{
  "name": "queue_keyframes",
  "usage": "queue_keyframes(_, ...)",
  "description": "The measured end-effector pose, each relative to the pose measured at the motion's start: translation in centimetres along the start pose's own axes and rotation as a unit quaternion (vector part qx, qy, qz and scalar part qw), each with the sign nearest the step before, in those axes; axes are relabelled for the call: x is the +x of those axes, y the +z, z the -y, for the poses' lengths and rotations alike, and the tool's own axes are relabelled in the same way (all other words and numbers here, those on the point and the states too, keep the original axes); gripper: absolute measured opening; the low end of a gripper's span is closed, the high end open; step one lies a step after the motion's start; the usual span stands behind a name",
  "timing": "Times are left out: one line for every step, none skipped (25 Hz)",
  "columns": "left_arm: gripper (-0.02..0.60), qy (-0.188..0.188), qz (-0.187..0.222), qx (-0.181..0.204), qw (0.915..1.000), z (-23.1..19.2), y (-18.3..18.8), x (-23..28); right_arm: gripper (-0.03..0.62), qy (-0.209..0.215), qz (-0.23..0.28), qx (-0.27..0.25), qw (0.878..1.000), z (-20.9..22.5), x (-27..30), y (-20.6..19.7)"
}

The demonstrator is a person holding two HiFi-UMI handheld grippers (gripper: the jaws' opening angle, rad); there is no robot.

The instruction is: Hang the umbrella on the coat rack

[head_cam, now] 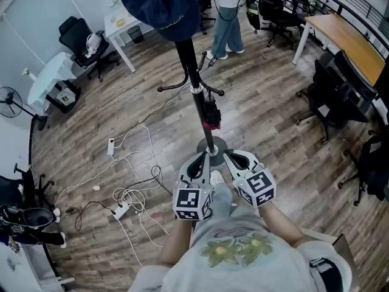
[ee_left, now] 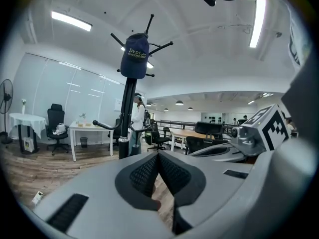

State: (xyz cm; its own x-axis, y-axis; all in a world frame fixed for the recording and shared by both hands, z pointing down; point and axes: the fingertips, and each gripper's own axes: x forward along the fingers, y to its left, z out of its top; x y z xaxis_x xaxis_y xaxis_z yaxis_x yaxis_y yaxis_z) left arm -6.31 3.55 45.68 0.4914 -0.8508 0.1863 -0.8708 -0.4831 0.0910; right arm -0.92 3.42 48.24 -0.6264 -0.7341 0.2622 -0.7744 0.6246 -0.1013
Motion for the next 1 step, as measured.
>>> queue_keyframes(0.002, 0.000, -0.003, 0.000, 1.0000, 0.01, -0.12, -0.11, 0.003, 0.000, 0.000, 0.001, 1.000, -0.11, -0.10, -0.02)
